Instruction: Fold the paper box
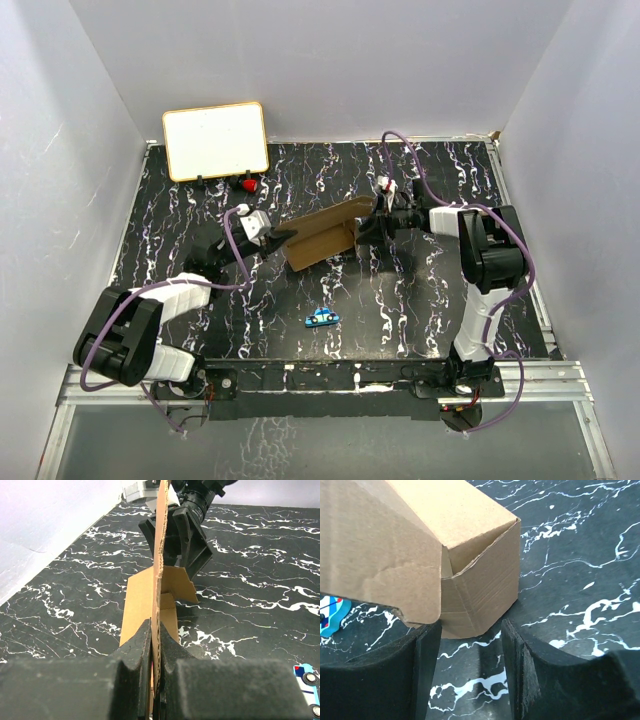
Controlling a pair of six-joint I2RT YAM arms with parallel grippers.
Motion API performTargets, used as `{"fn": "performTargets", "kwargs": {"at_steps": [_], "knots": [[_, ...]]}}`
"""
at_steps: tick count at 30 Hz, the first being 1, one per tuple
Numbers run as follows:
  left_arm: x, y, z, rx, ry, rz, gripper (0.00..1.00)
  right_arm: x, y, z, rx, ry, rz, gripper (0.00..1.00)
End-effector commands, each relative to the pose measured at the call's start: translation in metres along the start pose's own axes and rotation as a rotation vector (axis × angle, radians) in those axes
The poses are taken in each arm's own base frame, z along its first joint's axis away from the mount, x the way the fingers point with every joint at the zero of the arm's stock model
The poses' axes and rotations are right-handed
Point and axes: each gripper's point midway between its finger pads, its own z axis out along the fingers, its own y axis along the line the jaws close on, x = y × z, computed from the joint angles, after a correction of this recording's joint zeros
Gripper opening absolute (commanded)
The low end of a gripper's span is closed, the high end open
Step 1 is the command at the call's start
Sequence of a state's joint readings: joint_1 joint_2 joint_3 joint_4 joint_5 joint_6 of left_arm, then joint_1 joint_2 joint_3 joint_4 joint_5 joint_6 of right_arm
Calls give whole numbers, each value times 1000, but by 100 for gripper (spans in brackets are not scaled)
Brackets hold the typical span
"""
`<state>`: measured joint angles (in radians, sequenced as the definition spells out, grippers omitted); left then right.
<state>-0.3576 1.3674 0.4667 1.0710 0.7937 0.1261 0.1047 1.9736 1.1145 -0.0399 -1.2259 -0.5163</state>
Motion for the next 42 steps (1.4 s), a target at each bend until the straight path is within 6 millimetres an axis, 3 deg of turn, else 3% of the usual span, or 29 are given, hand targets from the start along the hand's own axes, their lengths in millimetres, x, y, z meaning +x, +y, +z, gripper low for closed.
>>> {"fn": "performTargets", "kwargs": {"at_steps": [1, 7, 19, 30, 42], "knots": [[-10, -6, 0, 25, -43, 23, 0, -42, 4, -1, -6, -113, -174, 57], [-3, -9, 1, 37, -36, -7, 0, -50, 4, -1, 52, -196, -151, 57], [-6, -14, 4, 71, -69, -47, 0, -62, 4, 6, 119, -292, -209, 54], [-2, -13, 5, 64, -65, -74, 0, -52, -1, 11, 135, -288, -188, 47], [3, -10, 5, 49, -62, -123, 0, -41, -5, 18, 178, -296, -162, 46]]}}
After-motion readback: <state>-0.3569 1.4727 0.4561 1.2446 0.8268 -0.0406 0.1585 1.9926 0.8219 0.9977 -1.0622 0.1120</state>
